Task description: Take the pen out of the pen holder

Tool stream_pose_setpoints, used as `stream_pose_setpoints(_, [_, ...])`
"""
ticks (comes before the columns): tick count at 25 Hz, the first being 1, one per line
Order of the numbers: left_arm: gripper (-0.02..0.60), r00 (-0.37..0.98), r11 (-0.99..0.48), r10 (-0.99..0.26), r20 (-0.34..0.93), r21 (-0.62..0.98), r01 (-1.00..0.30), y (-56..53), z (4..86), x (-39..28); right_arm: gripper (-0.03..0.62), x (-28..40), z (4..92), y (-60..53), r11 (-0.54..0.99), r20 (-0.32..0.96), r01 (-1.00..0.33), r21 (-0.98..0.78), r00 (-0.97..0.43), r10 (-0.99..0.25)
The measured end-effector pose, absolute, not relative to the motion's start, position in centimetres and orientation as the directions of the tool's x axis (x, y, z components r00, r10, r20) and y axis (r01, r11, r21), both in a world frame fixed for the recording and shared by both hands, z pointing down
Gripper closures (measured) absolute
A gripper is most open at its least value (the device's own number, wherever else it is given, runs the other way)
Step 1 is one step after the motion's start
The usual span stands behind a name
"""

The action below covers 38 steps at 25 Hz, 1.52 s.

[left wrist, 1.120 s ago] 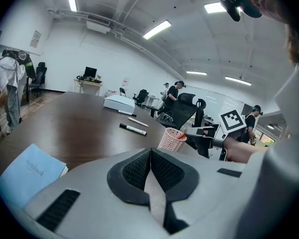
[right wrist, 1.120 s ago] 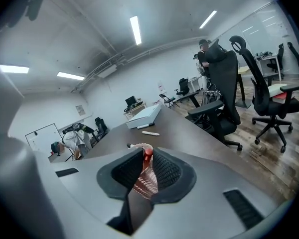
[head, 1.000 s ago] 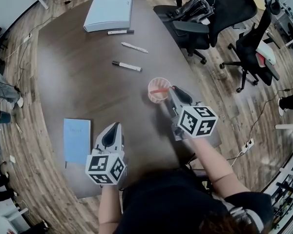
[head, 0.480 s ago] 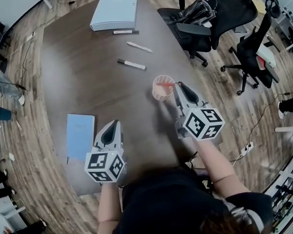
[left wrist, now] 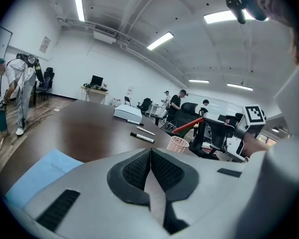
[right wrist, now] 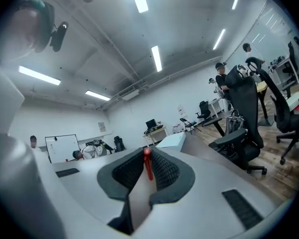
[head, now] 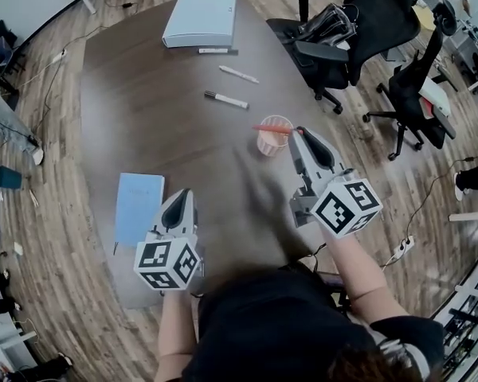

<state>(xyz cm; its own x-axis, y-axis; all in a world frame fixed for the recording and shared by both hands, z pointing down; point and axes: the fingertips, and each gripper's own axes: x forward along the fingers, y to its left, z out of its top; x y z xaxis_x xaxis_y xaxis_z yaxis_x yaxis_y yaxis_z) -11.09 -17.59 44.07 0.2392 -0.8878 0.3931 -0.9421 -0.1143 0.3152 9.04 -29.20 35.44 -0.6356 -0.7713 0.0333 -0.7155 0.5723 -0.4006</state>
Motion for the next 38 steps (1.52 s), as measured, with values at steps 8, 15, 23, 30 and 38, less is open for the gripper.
stream_pose_setpoints(8, [0.552,0.189,-0.065,-0.898,0.398,0.304,-0.950,-15.0,44.0,-12.9,0.533,3.2,37.2,-25.8,0.637,0.079,-0.584,-0.503,-0.765,-0.639])
stream_pose_setpoints(15, [0.552,0.117,0.009,-0.906,0.408,0.293,-0.956,-12.8,44.0,-14.4,0.533,-2.0,41.5,-24.3,0.692,0.165,-0.533,-0.486,-0.834,-0.527])
stream_pose_setpoints(23, [0.552,0.041,0.091,-0.906,0.422,0.288,-0.953,-10.8,44.7,-16.0,0.533,-6.1,45.4,-24.3,0.795,0.183,-0.526,-0.303,-0.851,-0.493])
stream_pose_setpoints(30, [0.552,0.008,0.132,-0.897,0.442,0.285,-0.949,-9.7,45.5,-16.8,0.533,-8.1,47.4,-23.8,0.819,0.196,-0.513,-0.256,-0.857,-0.476])
stream_pose_setpoints(38, [0.552,0.000,0.148,-0.892,0.453,0.291,-0.945,-9.5,46.1,-17.2,0.533,-8.3,50.5,-22.2,0.871,0.385,-0.484,-0.080,-0.821,-0.421])
